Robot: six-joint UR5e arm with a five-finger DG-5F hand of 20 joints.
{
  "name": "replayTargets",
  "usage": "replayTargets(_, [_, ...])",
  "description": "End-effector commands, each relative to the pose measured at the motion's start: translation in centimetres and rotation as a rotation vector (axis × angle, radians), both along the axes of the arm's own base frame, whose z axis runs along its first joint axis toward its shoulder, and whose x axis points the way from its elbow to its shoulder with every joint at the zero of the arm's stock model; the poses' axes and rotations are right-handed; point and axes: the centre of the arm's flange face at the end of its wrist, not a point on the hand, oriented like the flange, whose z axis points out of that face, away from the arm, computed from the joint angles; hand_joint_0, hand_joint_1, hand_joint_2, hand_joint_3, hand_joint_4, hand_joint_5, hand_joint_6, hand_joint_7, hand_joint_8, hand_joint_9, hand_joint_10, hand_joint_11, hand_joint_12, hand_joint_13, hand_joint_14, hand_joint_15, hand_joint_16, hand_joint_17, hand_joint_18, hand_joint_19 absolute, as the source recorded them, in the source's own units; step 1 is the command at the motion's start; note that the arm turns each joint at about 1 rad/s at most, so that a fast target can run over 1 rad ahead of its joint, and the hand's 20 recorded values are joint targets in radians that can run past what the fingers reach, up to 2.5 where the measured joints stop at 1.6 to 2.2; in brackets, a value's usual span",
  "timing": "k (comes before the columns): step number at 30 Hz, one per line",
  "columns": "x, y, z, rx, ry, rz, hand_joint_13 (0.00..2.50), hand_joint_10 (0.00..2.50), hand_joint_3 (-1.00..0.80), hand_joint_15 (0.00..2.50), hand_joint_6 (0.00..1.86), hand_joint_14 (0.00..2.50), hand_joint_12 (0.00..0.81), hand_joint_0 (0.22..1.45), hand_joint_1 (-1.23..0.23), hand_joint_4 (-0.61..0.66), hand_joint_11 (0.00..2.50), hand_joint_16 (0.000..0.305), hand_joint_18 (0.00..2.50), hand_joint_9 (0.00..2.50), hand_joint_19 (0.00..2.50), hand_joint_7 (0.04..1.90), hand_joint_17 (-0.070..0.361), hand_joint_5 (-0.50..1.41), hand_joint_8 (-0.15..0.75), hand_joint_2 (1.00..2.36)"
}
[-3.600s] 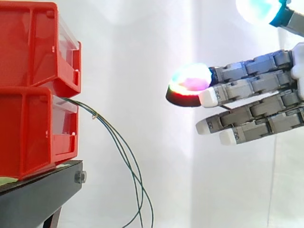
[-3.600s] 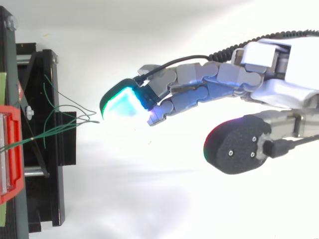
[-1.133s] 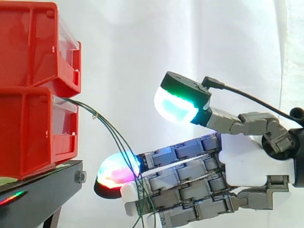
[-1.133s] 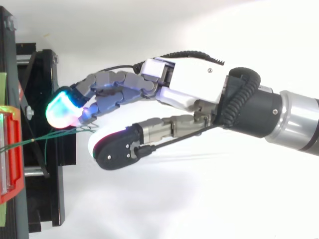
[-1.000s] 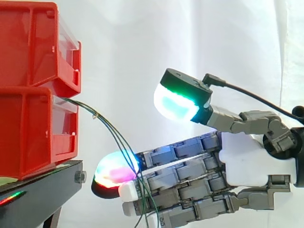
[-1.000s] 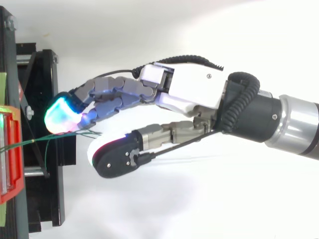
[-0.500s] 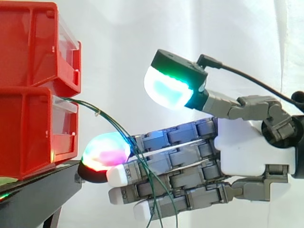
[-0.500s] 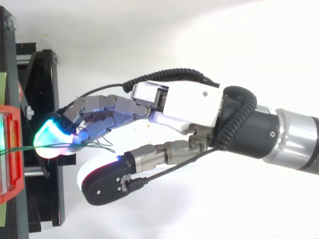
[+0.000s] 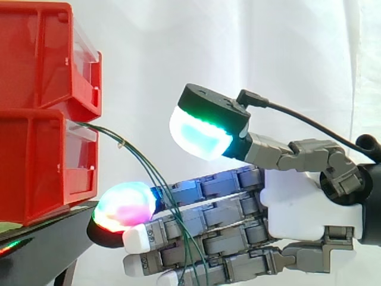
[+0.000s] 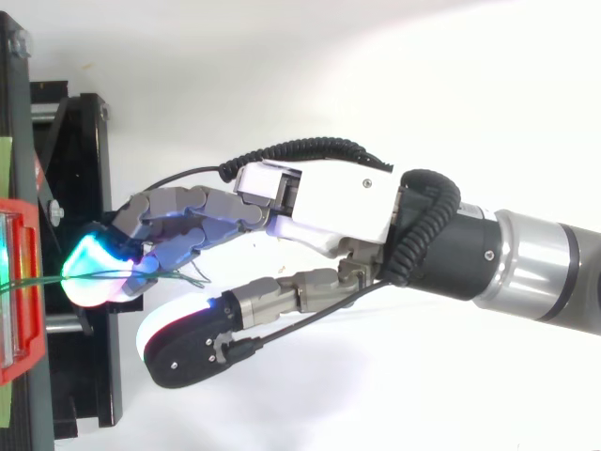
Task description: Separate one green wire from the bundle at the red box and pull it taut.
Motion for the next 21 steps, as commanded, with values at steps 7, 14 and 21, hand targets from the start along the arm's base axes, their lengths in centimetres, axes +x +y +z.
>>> replayTargets(7, [0.0, 0.4, 0.0, 0.003, -0.003, 0.007, 0.38, 0.0, -0.4, 0.11, 0.5, 0.0, 0.322, 0.58, -0.64, 0.28, 0.15, 0.05, 0.43, 0.59, 0.31, 1.05, 0.113, -0.11, 0.255, 1.01])
replayTargets(14, [0.7, 0.8, 1.4, 0.024, -0.023, 0.017, 0.4, 0.01, -0.4, 0.11, 0.5, 0.0, 0.323, 0.58, -0.64, 0.27, 0.16, 0.05, 0.45, 0.61, 0.33, 1.06, 0.112, -0.1, 0.257, 1.01])
replayTargets(21, [0.9, 0.9, 2.2, 0.021, -0.008, 0.022, 0.41, 0.01, -0.4, 0.12, 0.5, 0.0, 0.324, 0.57, -0.64, 0.27, 0.16, 0.05, 0.46, 0.61, 0.34, 1.07, 0.112, -0.1, 0.259, 1.01])
